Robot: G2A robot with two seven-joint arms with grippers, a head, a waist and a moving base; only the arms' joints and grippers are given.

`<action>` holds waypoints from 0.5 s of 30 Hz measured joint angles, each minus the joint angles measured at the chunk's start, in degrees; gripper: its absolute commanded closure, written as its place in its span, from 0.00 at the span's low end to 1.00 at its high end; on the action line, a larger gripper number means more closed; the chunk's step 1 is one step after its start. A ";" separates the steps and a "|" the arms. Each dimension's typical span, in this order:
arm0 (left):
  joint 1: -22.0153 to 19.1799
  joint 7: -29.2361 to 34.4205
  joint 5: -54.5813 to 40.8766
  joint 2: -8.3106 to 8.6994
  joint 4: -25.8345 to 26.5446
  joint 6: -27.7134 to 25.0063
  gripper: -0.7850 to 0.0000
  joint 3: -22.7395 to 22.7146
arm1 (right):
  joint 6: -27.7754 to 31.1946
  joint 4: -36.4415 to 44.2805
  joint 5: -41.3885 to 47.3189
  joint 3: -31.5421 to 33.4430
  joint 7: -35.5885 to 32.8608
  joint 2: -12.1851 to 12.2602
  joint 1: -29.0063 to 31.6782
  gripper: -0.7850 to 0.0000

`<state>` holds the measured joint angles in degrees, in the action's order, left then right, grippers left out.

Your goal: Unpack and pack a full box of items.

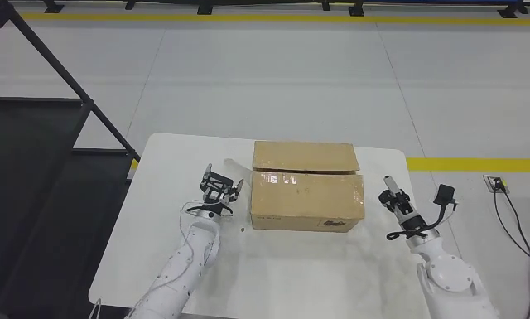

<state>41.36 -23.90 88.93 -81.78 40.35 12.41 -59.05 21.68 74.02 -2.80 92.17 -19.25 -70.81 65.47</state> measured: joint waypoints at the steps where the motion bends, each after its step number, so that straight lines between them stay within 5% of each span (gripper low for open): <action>1: -0.66 0.02 0.27 -0.30 -0.98 0.59 0.00 0.44 | -0.02 0.06 0.08 0.10 0.01 0.03 0.11 0.00; 15: -7.57 -4.08 -2.63 -4.48 -10.99 6.23 0.00 3.14 | -0.23 0.27 0.86 0.39 0.32 0.36 0.71 0.00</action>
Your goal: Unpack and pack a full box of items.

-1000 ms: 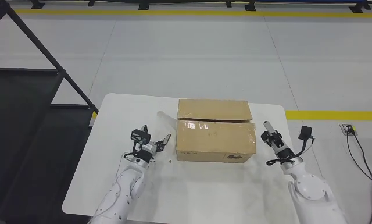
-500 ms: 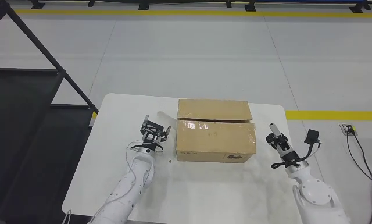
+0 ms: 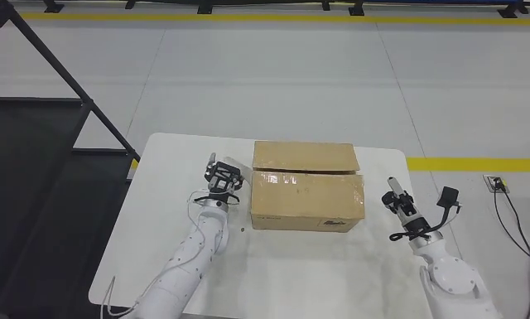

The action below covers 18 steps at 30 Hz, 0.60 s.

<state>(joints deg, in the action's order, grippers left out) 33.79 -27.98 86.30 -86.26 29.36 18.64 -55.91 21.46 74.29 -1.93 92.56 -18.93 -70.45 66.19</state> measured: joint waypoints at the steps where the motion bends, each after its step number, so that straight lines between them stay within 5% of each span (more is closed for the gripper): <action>1: -0.22 -0.33 -0.28 -0.18 -0.41 0.29 0.00 -0.02 | -0.04 -0.04 0.08 -0.01 -0.03 0.02 -0.02 0.00; 18: 1.87 -8.28 -4.45 -0.26 -3.80 5.33 0.00 -3.99 | -0.35 -1.96 0.83 -1.48 -0.51 0.14 -2.36 0.00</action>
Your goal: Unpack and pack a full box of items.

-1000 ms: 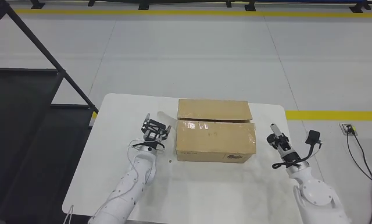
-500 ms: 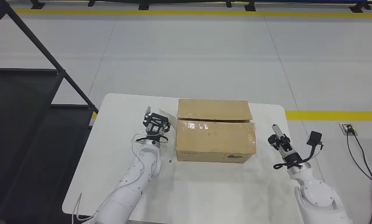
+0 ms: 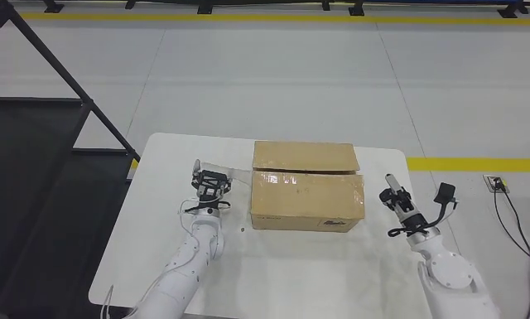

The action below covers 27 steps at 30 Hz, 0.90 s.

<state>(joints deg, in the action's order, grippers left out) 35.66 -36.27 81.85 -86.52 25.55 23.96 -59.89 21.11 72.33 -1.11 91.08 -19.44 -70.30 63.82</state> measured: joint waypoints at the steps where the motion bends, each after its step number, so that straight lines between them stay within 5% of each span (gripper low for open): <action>1: 0.35 -0.32 -0.32 0.07 0.18 0.08 0.00 -0.31 | -0.04 -0.17 -0.03 -0.17 -0.01 -0.01 -0.21 0.00; 16: 6.98 -1.01 -0.21 1.67 6.61 2.76 0.00 -4.10 | 0.16 -2.58 0.20 -1.48 -0.40 0.07 -2.31 0.00; 27: 12.60 5.56 6.44 3.69 13.60 6.00 0.00 -6.67 | 0.69 -3.47 0.63 -2.06 -0.54 0.16 -2.90 0.00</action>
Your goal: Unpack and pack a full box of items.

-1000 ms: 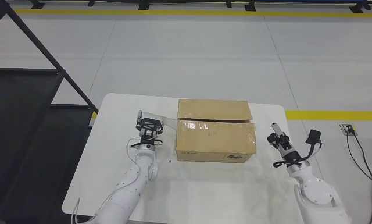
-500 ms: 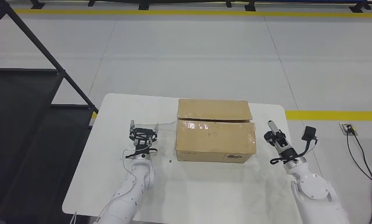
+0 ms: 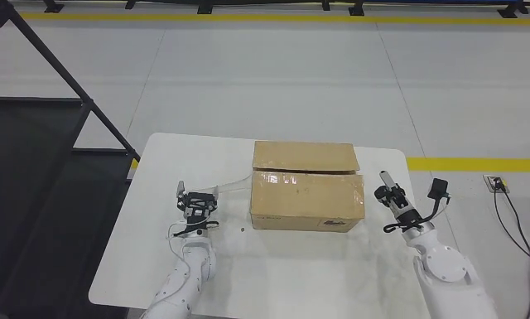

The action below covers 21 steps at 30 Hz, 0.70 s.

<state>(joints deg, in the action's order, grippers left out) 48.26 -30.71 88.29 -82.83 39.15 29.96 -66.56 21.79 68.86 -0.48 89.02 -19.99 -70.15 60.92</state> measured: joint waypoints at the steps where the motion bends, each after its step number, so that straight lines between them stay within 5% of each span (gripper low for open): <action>1: 0.44 0.57 0.50 0.20 0.54 0.17 0.00 -0.34 | 0.05 -0.09 0.04 -0.03 -0.01 0.01 -0.05 0.00; 21: 11.57 11.92 7.46 4.63 14.85 -2.97 0.00 -11.19 | 0.90 -1.36 0.63 -0.82 -0.32 0.20 -0.67 0.00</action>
<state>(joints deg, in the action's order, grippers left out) 59.83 -18.79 95.74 -78.20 54.00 27.00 -77.75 22.70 67.50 0.15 88.20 -20.30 -69.95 60.26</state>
